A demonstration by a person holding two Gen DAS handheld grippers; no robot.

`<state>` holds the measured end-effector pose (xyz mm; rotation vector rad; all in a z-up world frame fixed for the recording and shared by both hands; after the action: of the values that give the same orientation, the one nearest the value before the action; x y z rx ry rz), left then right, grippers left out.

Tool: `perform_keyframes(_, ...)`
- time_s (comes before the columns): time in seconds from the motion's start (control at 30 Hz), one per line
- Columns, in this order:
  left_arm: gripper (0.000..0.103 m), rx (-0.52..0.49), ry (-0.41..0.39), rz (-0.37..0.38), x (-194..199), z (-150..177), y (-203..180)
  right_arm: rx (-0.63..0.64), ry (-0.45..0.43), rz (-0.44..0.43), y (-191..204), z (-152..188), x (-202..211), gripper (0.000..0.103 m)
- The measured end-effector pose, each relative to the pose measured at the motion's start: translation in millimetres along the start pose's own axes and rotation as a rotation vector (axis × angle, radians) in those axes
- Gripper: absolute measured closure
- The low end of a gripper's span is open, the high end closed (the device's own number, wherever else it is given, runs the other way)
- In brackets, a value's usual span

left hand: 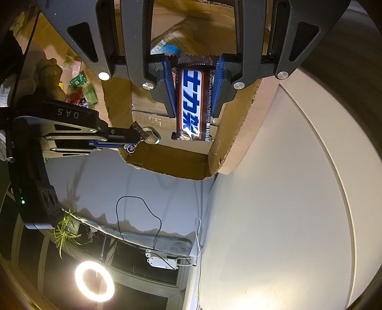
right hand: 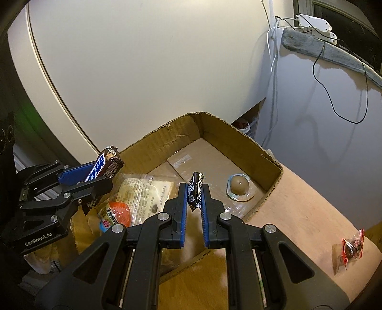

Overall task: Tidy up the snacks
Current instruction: 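Carry the Snickers bar and black candy packet over the cardboard box with both tools, then open the right tool over the box while the left tool releases the Snickers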

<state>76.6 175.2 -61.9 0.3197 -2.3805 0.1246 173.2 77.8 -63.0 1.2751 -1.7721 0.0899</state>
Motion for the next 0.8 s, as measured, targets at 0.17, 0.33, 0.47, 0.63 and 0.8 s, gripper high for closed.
perform_keyframes(0.17, 0.076, -0.003, -0.004, -0.003, 0.5, 0.3, -0.6, 0.003, 0.008, -0.002, 1.5, -0.8, -5.2, 0.093)
perform_keyframes(0.33, 0.076, -0.002, -0.002, -0.006, 0.6, 0.5, -1.2, 0.001, 0.011, -0.004, 1.5, -0.7, -6.6, 0.093)
perform_keyframes(0.47, 0.076, 0.001, -0.004, -0.012, 1.2, 0.0, -0.4, 0.004, 0.012, -0.006, 2.1, -0.2, -7.7, 0.092)
perform_keyframes(0.63, 0.076, -0.002, -0.009, -0.017, 1.6, 0.5, -0.4, 0.011, 0.012, 0.001, 3.2, 0.0, -9.2, 0.091)
perform_keyframes(0.8, 0.072, -0.007, -0.019, -0.028, 3.8, 0.7, -0.5, 0.011, 0.009, 0.011, 3.6, 0.7, -7.8, 0.079)
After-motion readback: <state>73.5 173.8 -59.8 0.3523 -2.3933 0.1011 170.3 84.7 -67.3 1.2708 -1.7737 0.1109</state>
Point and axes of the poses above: each gripper's, at about its wrist camera, not at the fingertips, and x roughly against the way its jaws point, y to its left, z to its underside, the point moved 2 cm from there along -x, roughly the way its jaws point, and after that the axes turned 13 degrees about -z, right-handed, at the moved point
